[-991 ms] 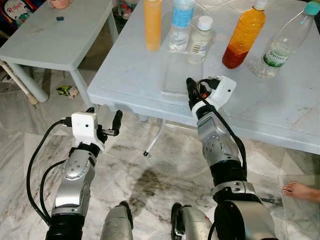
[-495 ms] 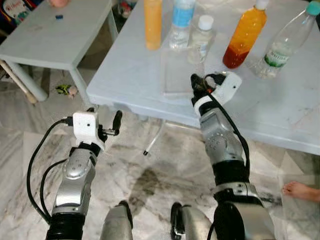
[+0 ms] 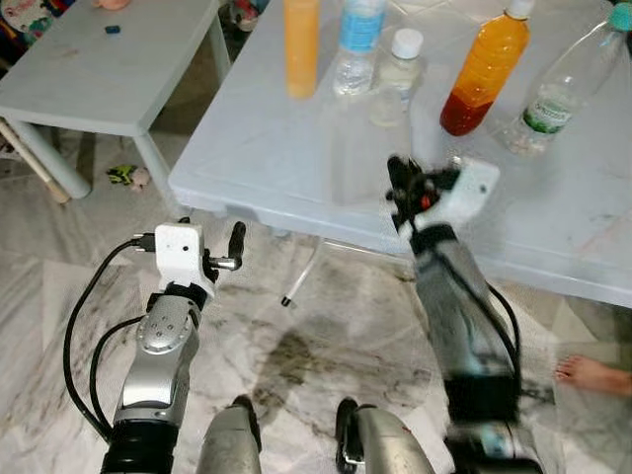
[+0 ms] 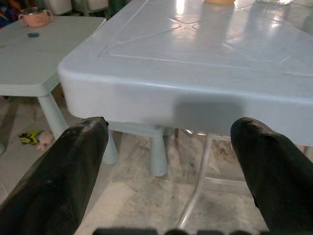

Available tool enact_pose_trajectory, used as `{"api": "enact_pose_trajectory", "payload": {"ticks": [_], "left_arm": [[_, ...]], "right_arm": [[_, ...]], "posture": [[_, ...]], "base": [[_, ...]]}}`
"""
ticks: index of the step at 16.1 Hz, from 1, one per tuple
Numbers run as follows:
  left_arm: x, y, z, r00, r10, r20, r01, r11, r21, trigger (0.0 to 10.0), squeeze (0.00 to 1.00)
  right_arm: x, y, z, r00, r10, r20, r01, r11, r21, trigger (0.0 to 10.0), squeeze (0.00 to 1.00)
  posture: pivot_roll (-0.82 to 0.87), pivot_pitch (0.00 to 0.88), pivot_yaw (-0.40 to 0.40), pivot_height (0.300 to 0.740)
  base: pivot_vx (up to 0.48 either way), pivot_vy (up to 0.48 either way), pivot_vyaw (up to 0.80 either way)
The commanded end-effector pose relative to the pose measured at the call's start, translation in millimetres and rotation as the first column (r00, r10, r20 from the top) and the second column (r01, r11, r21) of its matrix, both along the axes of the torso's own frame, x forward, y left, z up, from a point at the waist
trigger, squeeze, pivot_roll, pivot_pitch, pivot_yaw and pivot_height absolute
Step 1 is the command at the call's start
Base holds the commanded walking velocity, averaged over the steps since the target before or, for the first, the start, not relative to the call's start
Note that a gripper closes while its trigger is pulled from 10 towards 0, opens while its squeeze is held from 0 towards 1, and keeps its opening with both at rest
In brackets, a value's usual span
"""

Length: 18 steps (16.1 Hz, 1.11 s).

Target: Restocking fridge

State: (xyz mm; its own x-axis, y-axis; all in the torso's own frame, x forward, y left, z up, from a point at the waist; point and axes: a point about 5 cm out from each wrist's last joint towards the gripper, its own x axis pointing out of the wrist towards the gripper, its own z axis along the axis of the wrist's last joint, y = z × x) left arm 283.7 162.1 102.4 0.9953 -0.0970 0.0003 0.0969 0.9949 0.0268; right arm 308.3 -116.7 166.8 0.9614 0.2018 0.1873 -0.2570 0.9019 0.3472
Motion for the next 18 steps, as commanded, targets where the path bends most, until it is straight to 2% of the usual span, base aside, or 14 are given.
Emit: {"api": "enact_pose_trajectory", "payload": {"ticks": [1, 3, 4, 5, 6, 7, 14, 17, 18], "left_arm": [[-1.5, 4.5, -5.3, 1.000, 0.017, -0.026, -0.017, 1.000, 0.002, 10.0, 0.00], [-2.6, 3.1, -8.0, 0.999, 0.019, -0.037, -0.019, 1.000, -0.001, 10.0, 0.00], [-3.7, 0.3, -9.2, 0.999, 0.014, -0.040, -0.014, 1.000, -0.005, 10.0, 0.00], [-3.8, -1.1, -10.1, 0.999, 0.011, -0.042, -0.011, 1.000, -0.006, 10.0, 0.00], [-3.3, -2.6, -11.1, 0.999, 0.008, -0.045, -0.008, 1.000, -0.009, 10.0, 0.00], [-2.9, -2.7, -11.4, 0.999, 0.009, -0.045, -0.009, 1.000, -0.011, 10.0, 0.00], [-0.6, -1.8, -12.9, 0.999, 0.024, -0.043, -0.025, 1.000, -0.015, 10.0, 0.00], [-0.1, -1.5, -13.7, 0.999, 0.031, -0.045, -0.032, 0.999, -0.017, 10.0, 0.00], [-0.1, -1.9, -14.1, 0.998, 0.032, -0.045, -0.033, 0.999, -0.019, 10.0, 0.00]], "right_arm": [[-7.5, -0.2, -19.5, 0.996, 0.001, -0.089, -0.006, 0.999, -0.051, 10.0, 0.00], [-10.4, -7.5, -23.0, 0.993, -0.045, -0.108, 0.038, 0.997, -0.061, 10.0, 0.00], [-9.6, -12.1, -21.4, 0.992, -0.072, -0.104, 0.066, 0.996, -0.056, 8.4, 0.00], [-8.8, -13.5, -20.6, 0.992, -0.073, -0.101, 0.068, 0.996, -0.054, 1.6, 0.00], [-6.7, -15.5, -17.9, 0.994, -0.073, -0.087, 0.067, 0.996, -0.065, 3.1, 0.00], [-5.6, -16.7, -17.6, 0.993, -0.079, -0.087, 0.073, 0.995, -0.073, 10.0, 0.00], [-4.8, -17.4, -20.0, 0.993, -0.082, -0.080, 0.075, 0.993, -0.087, 10.0, 0.00], [-5.4, -13.8, -14.9, 0.998, -0.035, -0.051, 0.031, 0.997, -0.071, 10.0, 0.00], [-6.0, -13.1, -14.0, 0.999, -0.025, -0.042, 0.022, 0.997, -0.076, 10.0, 0.00]], "posture": [[0.02, 0.188, -0.007, 0.740], [0.02, 0.178, -0.005, 0.740], [0.02, 0.175, -0.005, 0.740], [0.02, 0.168, -0.006, 0.740], [0.02, 0.159, -0.008, 0.740], [0.02, 0.156, -0.010, 0.740], [0.02, 0.124, -0.019, 0.740], [0.01, 0.123, -0.022, 0.740], [0.01, 0.123, -0.025, 0.740]], "base": [[0.000, 0.000, 0.00], [-0.240, 0.000, 0.00], [-0.244, 0.000, 0.00], [-0.244, 0.000, 0.00], [-0.240, 0.000, 0.00], [-0.251, 0.000, 0.00], [-0.269, 0.000, 0.00], [-0.269, 0.000, 0.00], [-0.274, 0.000, 0.80]]}}
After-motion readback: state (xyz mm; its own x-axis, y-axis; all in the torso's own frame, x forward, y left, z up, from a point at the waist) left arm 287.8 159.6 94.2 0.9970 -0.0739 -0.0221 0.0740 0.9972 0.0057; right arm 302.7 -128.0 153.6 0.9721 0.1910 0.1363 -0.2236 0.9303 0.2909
